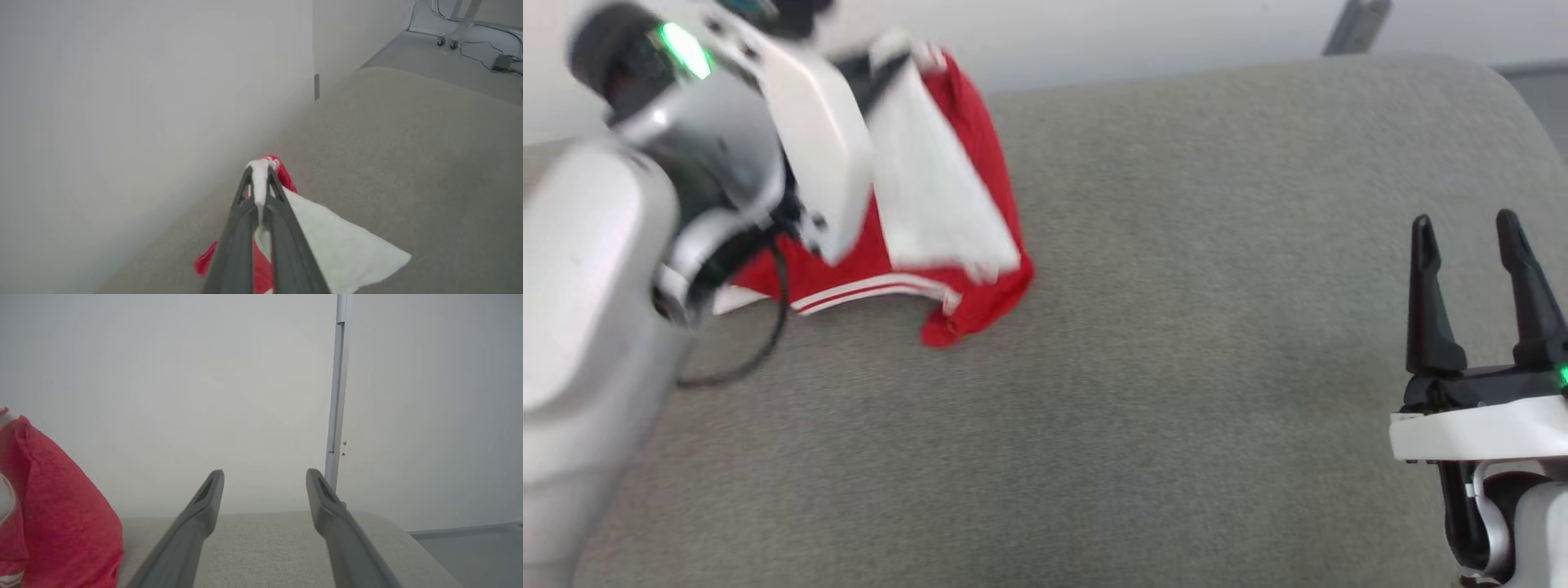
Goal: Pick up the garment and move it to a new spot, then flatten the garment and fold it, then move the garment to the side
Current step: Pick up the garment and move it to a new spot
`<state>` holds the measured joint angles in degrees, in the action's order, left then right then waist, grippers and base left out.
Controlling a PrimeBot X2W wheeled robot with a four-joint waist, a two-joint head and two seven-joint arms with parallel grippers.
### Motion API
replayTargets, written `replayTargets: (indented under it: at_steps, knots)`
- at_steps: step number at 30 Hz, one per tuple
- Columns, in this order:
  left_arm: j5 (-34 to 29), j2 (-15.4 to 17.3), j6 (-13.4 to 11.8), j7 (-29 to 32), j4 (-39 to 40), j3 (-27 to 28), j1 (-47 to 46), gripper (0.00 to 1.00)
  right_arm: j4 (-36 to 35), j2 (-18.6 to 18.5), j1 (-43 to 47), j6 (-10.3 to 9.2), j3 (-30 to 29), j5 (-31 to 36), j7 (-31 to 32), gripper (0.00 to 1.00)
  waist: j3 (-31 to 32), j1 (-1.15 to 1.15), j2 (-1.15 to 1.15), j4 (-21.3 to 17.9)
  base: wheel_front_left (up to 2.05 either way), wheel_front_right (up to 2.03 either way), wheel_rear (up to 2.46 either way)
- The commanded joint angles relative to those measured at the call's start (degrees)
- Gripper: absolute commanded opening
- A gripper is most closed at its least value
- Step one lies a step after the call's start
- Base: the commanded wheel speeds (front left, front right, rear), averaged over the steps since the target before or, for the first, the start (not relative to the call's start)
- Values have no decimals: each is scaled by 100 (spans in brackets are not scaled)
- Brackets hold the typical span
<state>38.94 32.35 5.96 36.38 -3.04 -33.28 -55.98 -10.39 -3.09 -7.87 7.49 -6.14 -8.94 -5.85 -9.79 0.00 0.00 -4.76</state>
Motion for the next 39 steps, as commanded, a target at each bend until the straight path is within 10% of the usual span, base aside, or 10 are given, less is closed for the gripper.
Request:
replayTargets:
  at_steps: [1, 31, 33, 39]
  knots:
    - [38, 19, -34, 109, 7, -100, 197, 0, 65, 22, -13, 1, 15, -54, -67, 100, -133, 0, 0, -177, 0, 0, 0]
    - [543, -507, 116, 287, -2840, -1397, 1390, 0, 952, 20, -579, 1, 571, -335, -592, 100, -528, 0, 0, -678, 0, 0, 0]
    - [646, -506, 128, 121, -2783, -1291, 1277, 100, 992, 21, -591, 1, 556, -320, -606, 100, -492, 0, 0, -640, 0, 0, 0]
    - [823, -336, 140, -356, -2323, -1204, 1195, 100, 1039, 22, -502, 1, 485, -278, -619, 100, -296, 0, 0, -468, 0, 0, 0]
